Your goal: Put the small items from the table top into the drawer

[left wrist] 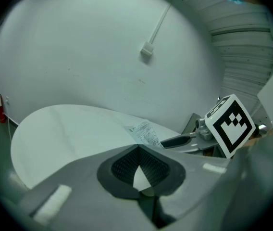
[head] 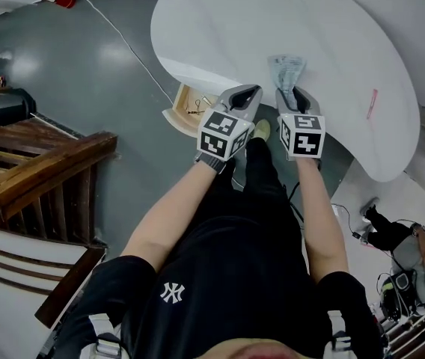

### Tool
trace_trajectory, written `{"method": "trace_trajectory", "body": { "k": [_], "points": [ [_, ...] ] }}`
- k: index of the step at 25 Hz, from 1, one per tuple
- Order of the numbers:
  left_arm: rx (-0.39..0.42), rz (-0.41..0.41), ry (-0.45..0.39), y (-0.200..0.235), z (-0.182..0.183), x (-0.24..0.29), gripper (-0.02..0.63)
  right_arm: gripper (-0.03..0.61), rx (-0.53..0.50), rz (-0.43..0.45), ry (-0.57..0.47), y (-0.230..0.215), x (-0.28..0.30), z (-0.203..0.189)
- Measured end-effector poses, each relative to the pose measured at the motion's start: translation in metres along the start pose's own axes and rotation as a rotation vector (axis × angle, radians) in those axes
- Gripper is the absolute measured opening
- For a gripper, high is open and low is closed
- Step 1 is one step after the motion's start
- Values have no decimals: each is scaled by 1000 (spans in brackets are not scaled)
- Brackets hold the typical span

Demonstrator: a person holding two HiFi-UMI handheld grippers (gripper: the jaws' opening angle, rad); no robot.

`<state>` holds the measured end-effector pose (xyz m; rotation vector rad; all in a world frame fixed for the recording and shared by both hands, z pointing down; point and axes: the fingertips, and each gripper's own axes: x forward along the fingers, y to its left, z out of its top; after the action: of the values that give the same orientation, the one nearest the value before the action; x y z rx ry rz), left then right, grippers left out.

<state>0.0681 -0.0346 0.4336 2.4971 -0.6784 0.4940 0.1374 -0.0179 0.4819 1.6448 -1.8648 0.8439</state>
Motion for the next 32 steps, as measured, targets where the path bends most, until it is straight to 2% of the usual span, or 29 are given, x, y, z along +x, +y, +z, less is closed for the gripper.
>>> {"method": "trace_trajectory", "body": {
  "k": [16,32],
  "points": [
    [-70,131,-49,65,-27,-88,0,170,-111,120,4,114,17,3],
    [-158,233,-57,110,-74,-138,0,170,-242,318,45,211,41,-29]
  ]
}}
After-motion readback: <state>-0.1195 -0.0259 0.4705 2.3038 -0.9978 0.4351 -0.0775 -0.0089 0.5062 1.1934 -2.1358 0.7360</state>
